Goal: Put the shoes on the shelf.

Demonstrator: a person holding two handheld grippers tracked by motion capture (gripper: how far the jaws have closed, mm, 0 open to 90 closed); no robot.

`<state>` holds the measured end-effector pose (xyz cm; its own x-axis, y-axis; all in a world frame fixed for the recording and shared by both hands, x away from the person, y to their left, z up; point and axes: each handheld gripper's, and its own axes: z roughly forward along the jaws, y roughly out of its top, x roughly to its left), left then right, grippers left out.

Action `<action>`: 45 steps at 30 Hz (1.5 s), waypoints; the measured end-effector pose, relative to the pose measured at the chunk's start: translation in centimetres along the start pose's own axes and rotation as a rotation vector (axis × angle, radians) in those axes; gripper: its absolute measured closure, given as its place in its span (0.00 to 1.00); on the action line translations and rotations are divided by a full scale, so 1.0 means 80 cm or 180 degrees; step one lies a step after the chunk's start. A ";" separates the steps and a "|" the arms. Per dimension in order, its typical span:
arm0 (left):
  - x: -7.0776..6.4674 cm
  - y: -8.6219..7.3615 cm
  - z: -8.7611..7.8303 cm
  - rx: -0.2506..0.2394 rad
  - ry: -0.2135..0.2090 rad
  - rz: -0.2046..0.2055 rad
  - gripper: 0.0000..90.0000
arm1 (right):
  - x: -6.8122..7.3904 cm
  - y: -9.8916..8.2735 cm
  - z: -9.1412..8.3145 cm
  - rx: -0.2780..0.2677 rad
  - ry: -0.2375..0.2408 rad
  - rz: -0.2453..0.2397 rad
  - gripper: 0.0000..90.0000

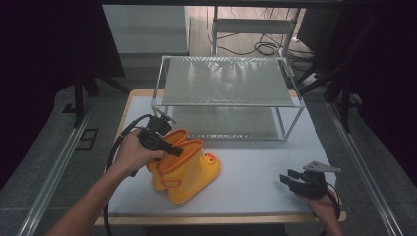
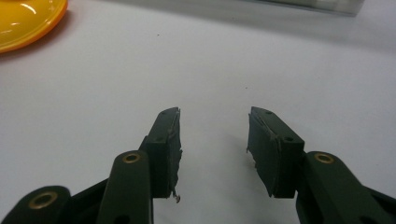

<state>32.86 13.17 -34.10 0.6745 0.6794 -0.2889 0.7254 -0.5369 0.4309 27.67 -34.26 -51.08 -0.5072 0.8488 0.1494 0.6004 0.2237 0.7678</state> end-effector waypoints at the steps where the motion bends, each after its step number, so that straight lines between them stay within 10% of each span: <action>1: -0.001 0.001 0.000 -0.0001 -0.0008 0.0009 0.91 | 0.000 0.000 -0.001 -0.0004 -0.0002 0.0012 0.60; 31: -0.102 0.112 -0.056 -0.0034 -0.0273 0.0690 0.91 | -0.010 -0.001 -0.008 -0.0056 -0.0023 0.0085 0.60; 45: -0.125 0.182 -0.093 -0.0178 -0.0365 0.0769 0.91 | -0.017 -0.002 -0.012 -0.0078 -0.0044 0.0127 0.60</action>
<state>35.68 2.25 -18.58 0.8405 0.4722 -0.2656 0.5349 -0.6459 0.5447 27.70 -35.86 -50.80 -0.4744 0.8634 0.1715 0.6046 0.1780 0.7764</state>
